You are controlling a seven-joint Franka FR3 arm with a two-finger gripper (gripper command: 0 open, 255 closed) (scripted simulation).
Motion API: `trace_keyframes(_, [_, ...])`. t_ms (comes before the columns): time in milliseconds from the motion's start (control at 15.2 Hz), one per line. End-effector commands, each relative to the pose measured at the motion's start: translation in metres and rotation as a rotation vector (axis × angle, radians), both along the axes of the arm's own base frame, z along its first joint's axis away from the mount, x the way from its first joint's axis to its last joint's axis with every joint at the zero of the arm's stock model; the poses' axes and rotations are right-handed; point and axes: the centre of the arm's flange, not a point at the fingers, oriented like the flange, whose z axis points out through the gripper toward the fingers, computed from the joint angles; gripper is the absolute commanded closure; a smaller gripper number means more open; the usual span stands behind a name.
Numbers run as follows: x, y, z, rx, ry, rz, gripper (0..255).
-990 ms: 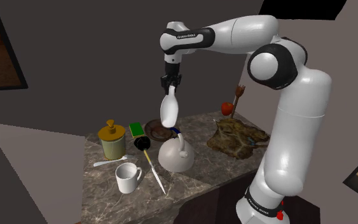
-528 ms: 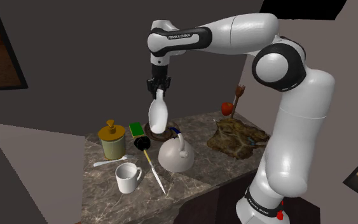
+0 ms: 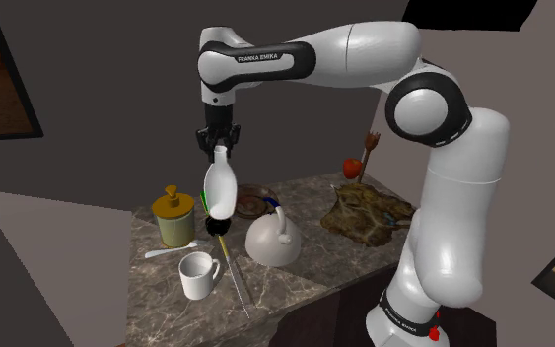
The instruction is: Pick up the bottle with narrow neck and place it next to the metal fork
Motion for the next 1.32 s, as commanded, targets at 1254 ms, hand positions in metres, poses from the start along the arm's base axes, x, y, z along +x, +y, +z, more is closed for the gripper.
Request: trace_keyframes(1254, [0.021, 0.277, 0.0, 0.0, 0.0, -0.001, 255])
